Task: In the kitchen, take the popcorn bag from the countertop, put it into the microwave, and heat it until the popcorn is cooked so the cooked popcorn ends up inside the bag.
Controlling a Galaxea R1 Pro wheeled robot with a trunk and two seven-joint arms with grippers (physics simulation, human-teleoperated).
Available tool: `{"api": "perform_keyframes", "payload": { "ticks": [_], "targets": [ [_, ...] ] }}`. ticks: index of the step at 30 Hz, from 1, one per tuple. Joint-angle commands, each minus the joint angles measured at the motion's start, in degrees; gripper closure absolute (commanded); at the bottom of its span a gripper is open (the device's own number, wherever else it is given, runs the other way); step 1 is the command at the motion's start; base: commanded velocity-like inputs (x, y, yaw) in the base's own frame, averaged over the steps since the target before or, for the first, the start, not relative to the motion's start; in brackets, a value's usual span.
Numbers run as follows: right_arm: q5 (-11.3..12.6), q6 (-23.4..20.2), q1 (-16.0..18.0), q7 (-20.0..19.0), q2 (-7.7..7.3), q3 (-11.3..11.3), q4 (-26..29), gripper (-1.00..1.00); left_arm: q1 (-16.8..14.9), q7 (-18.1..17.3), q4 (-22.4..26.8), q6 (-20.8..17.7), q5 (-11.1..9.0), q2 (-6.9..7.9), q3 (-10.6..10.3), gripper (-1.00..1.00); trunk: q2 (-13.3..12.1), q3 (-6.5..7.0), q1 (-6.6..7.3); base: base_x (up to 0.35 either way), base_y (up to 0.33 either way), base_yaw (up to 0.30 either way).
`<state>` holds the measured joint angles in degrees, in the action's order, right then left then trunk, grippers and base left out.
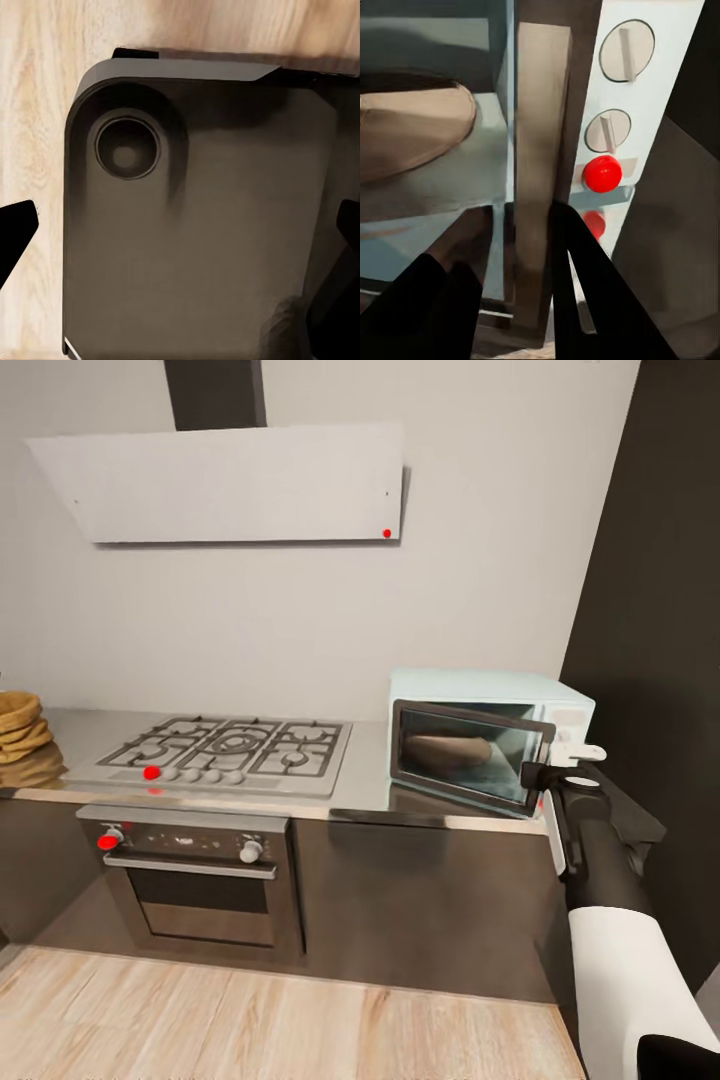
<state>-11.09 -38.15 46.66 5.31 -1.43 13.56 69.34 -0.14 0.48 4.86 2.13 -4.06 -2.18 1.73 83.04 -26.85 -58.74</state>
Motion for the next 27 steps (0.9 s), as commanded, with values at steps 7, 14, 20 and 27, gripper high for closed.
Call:
{"api": "perform_keyframes", "payload": {
  "ticks": [7,14,20,27],
  "targets": [
    [1.94,-0.17,0.01,-7.04,-0.43,-2.67,0.0,1.0,-0.03,0.07,0.05,0.15,-0.42,-0.02,0.11,-1.0,0.03,-0.06,0.02,-0.021,0.009,0.0],
    [1.87,-0.17,-0.15,-7.07,-0.47,-2.67,0.0,-1.0,-0.03,0.06,0.06,0.15,-0.42,-0.02,0.11,-1.0,0.03,-0.06,0.02,0.0,0.0,0.0],
    [1.69,-0.43,-0.59,-7.38,-0.6,-2.63,0.03,-1.0,-0.03,0.06,0.06,0.15,-0.42,-0.02,0.11,-1.0,0.03,-0.06,0.02,0.0,0.0,0.0],
    [1.76,-1.02,-0.48,-9.92,-3.26,-2.54,0.08,-1.0,-0.03,0.1,0.03,0.15,-0.42,-0.02,0.11,-1.0,0.03,-0.06,0.02,0.0,0.0,0.0]
  ]
}}
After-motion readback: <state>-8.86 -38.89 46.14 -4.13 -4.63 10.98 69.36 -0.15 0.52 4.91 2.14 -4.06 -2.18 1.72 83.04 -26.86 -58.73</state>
